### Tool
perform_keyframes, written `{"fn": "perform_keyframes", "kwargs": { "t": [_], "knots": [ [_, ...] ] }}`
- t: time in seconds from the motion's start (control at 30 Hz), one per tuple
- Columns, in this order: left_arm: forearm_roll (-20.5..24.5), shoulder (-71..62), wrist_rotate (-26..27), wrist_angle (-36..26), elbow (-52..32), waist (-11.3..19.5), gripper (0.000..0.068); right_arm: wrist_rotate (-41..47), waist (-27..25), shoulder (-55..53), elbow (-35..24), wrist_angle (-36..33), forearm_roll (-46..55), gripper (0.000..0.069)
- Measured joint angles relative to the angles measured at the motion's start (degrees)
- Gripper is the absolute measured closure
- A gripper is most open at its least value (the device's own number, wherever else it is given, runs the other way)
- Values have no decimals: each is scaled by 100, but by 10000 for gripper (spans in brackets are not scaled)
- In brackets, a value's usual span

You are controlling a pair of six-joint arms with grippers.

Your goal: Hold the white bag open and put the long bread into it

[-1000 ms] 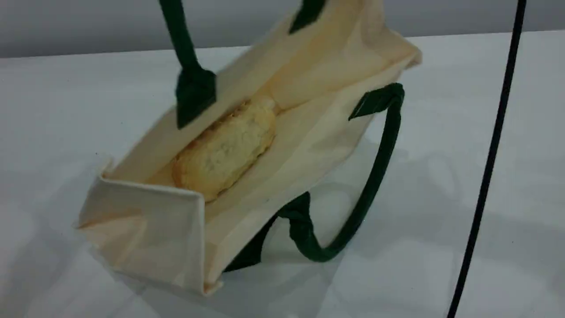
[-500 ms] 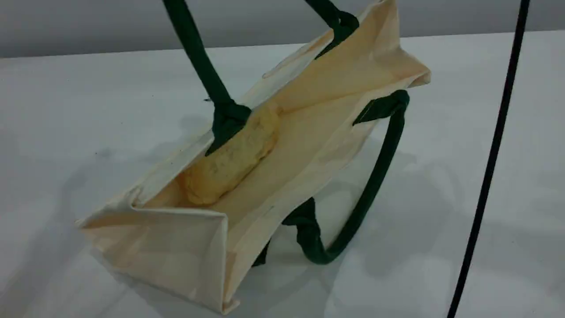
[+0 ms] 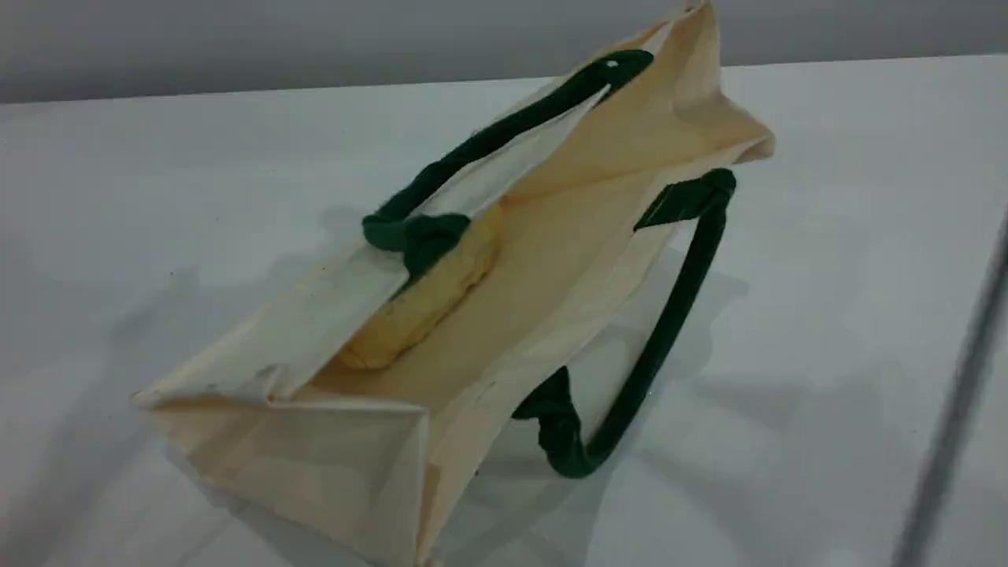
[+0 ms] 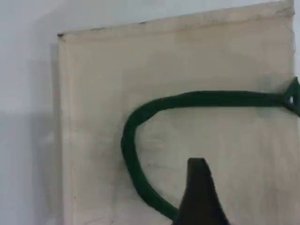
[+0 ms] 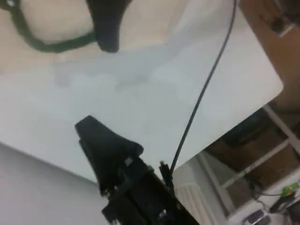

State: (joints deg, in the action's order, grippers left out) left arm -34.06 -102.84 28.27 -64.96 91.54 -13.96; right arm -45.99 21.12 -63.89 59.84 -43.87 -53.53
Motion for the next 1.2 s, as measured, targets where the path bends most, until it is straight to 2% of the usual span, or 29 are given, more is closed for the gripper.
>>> {"fn": "perform_keyframes", "kwargs": {
  "t": [0.4,0.6,0.9,1.03,1.2],
  "knots": [
    [-43,0,0,-77,0,0,231,1945,0,1583,4,-340,2128,223],
    [-63,0,116,39,0,-66,230,2640,0,2331,4,-529,2765,223],
    [18,-571,120,680,0,-769,230,3643,0,3403,39,-1234,3787,223],
    [120,-1046,-25,1003,0,-1016,230,4065,0,3684,271,-1616,4261,223],
    [110,-1681,-44,1040,0,-1267,230,4310,0,3703,533,-1992,4762,223]
  ]
}}
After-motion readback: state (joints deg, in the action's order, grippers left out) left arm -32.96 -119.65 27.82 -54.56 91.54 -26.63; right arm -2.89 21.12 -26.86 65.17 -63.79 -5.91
